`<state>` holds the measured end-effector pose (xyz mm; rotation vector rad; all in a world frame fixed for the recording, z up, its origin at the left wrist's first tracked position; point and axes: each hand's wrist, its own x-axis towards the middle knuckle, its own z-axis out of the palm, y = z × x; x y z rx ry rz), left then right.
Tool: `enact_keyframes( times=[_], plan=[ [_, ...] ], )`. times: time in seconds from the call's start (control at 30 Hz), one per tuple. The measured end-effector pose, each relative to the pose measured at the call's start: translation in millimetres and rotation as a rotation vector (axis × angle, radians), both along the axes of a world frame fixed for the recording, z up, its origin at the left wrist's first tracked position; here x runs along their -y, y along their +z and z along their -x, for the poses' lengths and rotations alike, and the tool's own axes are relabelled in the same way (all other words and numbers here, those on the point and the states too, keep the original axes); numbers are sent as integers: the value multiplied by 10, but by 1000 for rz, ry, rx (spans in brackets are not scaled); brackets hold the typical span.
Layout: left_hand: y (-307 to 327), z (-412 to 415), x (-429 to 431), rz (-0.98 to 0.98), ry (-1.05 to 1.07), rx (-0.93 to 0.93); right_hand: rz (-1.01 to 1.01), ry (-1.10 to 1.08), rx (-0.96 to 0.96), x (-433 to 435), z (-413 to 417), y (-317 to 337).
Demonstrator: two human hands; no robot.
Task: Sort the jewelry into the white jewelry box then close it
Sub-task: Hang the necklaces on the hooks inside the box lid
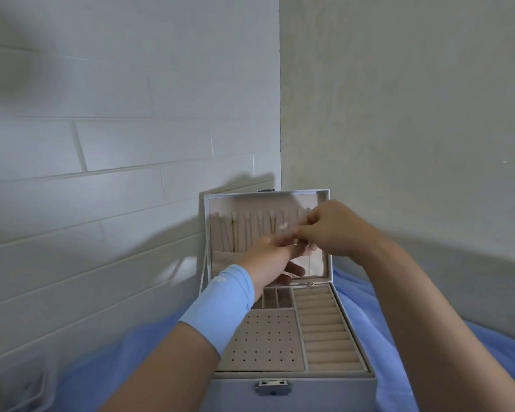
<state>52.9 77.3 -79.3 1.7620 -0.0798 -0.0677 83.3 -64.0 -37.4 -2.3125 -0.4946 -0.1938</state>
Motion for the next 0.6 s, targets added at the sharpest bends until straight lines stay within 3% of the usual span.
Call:
enact_keyframes(
  times=[0.1,0.23,0.43,0.6],
  plan=[
    [-2,-4,55,61,-79,-43,-2,-7,12,30,-14,4],
    [-7,-4,35,-116,53,20,13,45,-102,132,-27,21],
    [56,8,-21,-318,135,176,424,193,-331,184,-69,-83],
    [147,-11,-35,-412,135,257,216,234,-334,118,-129,-190]
  ],
)
